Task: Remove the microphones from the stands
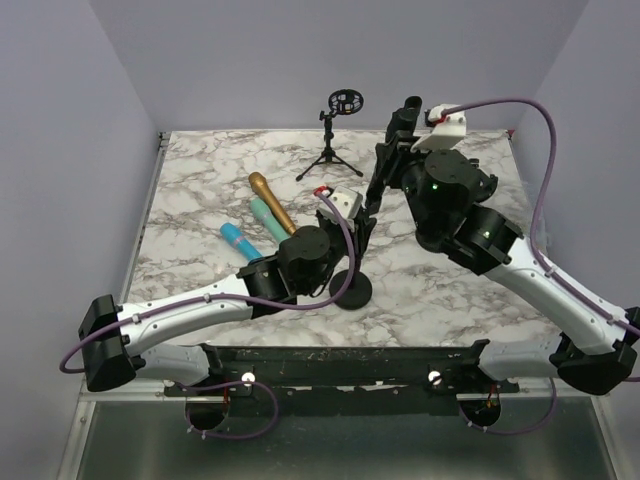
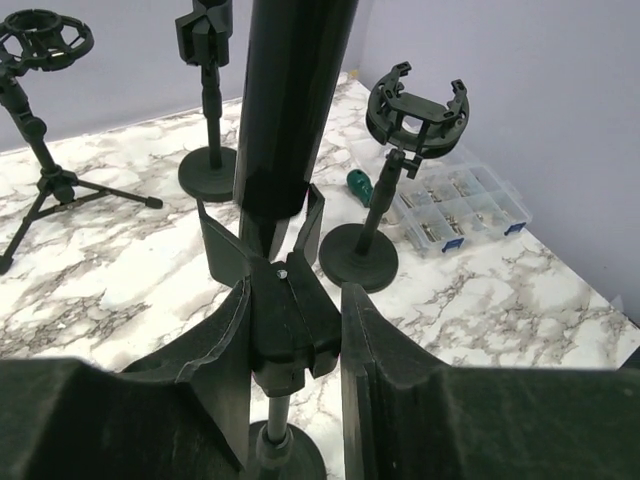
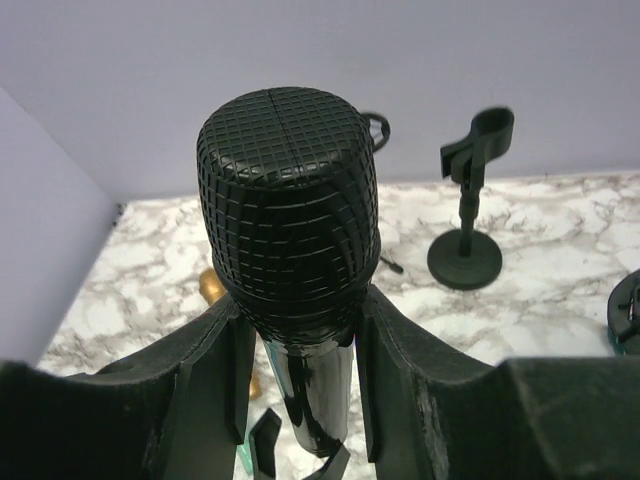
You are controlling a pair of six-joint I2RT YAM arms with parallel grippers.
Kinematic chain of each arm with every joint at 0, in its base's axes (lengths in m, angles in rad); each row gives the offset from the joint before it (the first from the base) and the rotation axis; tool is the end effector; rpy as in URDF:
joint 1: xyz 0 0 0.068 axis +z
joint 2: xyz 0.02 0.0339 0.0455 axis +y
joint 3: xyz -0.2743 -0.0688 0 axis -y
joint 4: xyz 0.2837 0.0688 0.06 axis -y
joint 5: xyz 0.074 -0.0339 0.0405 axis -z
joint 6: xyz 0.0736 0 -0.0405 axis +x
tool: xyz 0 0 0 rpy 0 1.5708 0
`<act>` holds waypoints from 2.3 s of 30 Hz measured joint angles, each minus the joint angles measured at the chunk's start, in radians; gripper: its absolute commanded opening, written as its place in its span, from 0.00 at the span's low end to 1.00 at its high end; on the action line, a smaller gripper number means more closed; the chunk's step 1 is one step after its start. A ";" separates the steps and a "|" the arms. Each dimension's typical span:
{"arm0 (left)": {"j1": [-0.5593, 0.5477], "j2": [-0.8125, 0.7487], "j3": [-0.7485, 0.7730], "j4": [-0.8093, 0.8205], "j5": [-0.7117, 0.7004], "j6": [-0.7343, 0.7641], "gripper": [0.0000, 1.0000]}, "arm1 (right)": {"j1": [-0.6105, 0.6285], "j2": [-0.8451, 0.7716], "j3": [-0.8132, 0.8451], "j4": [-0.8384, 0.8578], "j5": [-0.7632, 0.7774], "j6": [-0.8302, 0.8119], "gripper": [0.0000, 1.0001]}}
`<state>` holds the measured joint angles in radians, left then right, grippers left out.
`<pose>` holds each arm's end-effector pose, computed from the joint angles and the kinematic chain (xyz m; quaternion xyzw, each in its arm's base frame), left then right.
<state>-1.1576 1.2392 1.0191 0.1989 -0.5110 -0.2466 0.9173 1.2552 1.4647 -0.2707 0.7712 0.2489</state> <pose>0.1770 -0.3142 0.3665 0.1454 0.6987 -0.2993 0.6334 0.2392 0.2280 0.4842 0.0221 0.7221 0.1209 0.6808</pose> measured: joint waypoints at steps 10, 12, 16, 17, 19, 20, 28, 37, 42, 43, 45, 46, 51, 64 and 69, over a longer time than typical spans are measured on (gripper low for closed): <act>0.002 -0.064 -0.046 -0.047 0.017 -0.080 0.96 | 0.000 -0.057 0.141 0.136 -0.021 -0.151 0.01; 0.002 -0.074 -0.047 -0.078 0.026 -0.098 0.99 | 0.000 -0.076 0.145 0.150 -0.040 -0.165 0.01; 0.003 -0.106 -0.027 -0.172 0.087 -0.125 0.98 | 0.000 -0.119 0.134 0.149 -0.101 -0.167 0.01; 0.004 -0.114 -0.018 -0.191 0.106 -0.127 0.99 | 0.000 -0.134 0.123 0.148 -0.122 -0.162 0.01; 0.005 -0.145 0.007 -0.238 0.160 -0.136 0.99 | 0.000 -0.164 0.101 0.146 -0.173 -0.144 0.01; 0.007 -0.164 0.019 -0.259 0.188 -0.140 0.98 | 0.000 -0.177 0.092 0.143 -0.200 -0.134 0.01; 0.065 -0.365 0.111 -0.396 0.376 -0.153 0.99 | 0.000 -0.148 0.136 0.073 -0.529 -0.018 0.01; 0.079 -0.555 0.159 -0.551 0.370 -0.182 0.98 | 0.000 0.056 0.183 -0.008 -1.036 0.107 0.01; 0.085 -0.612 0.109 -0.596 0.333 -0.218 0.94 | 0.000 0.106 0.114 0.033 -1.212 0.194 0.01; 0.087 -0.613 0.097 -0.601 0.330 -0.223 0.93 | 0.000 0.106 0.095 0.048 -1.234 0.209 0.01; 0.090 -0.610 0.071 -0.614 0.326 -0.233 0.90 | 0.000 0.108 0.069 0.073 -1.272 0.237 0.01; 0.092 -0.607 0.061 -0.622 0.324 -0.238 0.89 | 0.000 0.111 0.064 0.084 -1.287 0.250 0.01; 0.109 -0.580 0.047 -0.655 0.306 -0.257 0.66 | 0.000 0.114 0.042 0.149 -1.329 0.285 0.01; 0.210 -0.557 0.005 -0.625 0.379 -0.261 0.00 | 0.005 0.060 -0.050 0.172 -1.170 0.248 1.00; 0.307 -0.533 -0.016 -0.698 0.319 -0.335 0.00 | 0.006 -0.076 -0.134 0.158 -0.885 0.223 1.00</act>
<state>-0.8505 0.7063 1.0035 -0.4988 -0.1921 -0.5816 0.9237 1.1793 1.3304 -0.1123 -0.1139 0.4721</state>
